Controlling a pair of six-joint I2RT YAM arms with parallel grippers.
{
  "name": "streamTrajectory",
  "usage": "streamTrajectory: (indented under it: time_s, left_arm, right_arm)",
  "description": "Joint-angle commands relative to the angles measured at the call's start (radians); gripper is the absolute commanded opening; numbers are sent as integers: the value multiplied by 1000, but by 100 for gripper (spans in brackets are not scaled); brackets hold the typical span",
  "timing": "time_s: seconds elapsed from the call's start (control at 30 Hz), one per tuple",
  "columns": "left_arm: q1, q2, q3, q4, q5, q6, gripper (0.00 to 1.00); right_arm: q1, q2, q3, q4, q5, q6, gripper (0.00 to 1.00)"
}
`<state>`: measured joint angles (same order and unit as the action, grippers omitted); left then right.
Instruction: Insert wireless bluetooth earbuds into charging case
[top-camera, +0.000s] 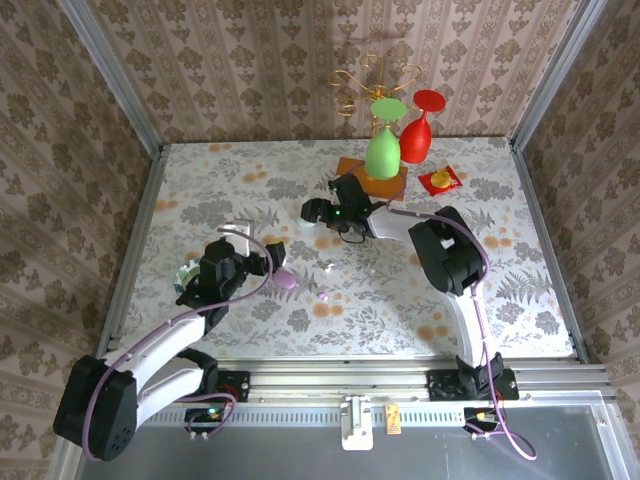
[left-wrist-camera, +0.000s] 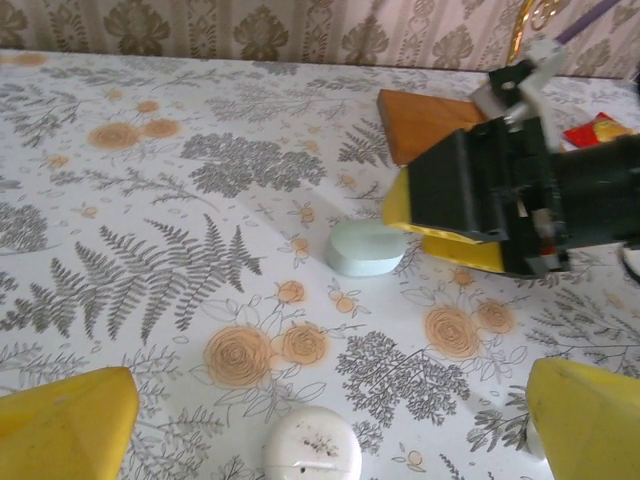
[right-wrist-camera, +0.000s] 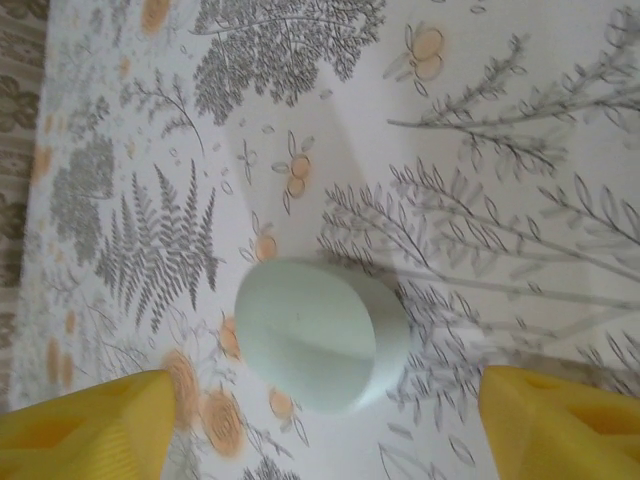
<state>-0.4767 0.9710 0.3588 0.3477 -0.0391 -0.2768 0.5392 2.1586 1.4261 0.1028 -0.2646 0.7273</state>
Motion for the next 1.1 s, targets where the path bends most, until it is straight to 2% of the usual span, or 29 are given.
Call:
streamTrajectory:
  time_s: [0.0, 0.27, 0.53, 0.67, 1.07]
  left_arm:
    - [-6, -20, 22, -39, -57, -29, 100]
    - [0, -34, 32, -52, -89, -16, 100]
    - [13, -57, 37, -89, -103, -18, 100]
    - [63, -86, 44, -135, -111, -28, 100]
    - [100, -124, 44, -167, -105, -30, 100]
  right_arm:
    - [43, -101, -48, -83, 80, -116, 84]
    - [138, -199, -135, -153, 115, -242, 87]
    - [224, -231, -139, -227, 174, -328, 87]
    - [282, -223, -109, -283, 202, -379, 86]
    - [298, -194, -82, -302, 192, -402, 84]
